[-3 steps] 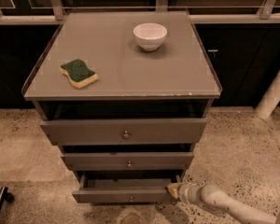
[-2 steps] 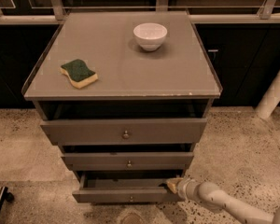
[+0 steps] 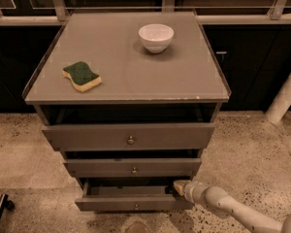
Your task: Open bottom drawer
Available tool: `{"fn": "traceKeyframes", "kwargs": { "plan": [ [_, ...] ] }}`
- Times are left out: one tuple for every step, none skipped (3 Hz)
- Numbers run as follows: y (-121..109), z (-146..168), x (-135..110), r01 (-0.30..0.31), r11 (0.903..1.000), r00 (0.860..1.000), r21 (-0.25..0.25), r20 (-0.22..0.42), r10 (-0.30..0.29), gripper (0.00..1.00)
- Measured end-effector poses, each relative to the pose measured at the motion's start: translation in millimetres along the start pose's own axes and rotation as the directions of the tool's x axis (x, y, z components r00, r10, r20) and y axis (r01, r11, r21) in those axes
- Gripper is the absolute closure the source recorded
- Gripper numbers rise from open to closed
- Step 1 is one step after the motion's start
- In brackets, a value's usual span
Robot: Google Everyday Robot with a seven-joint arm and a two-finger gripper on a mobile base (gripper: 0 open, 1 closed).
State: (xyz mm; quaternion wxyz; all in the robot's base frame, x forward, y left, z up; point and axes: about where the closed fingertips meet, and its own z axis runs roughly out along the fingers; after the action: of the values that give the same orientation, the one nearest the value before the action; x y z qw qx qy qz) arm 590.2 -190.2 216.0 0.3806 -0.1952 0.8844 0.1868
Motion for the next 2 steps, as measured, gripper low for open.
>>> {"fn": "traceKeyframes", "kwargs": {
  "plan": [
    [8,9,15,-0.003,0.9996,0.999,-0.029,-0.048,0.001,1.00],
    [17,20,31,-0.002,0.9983,0.995,-0.058,-0.095,-0.004,1.00]
  ]
}}
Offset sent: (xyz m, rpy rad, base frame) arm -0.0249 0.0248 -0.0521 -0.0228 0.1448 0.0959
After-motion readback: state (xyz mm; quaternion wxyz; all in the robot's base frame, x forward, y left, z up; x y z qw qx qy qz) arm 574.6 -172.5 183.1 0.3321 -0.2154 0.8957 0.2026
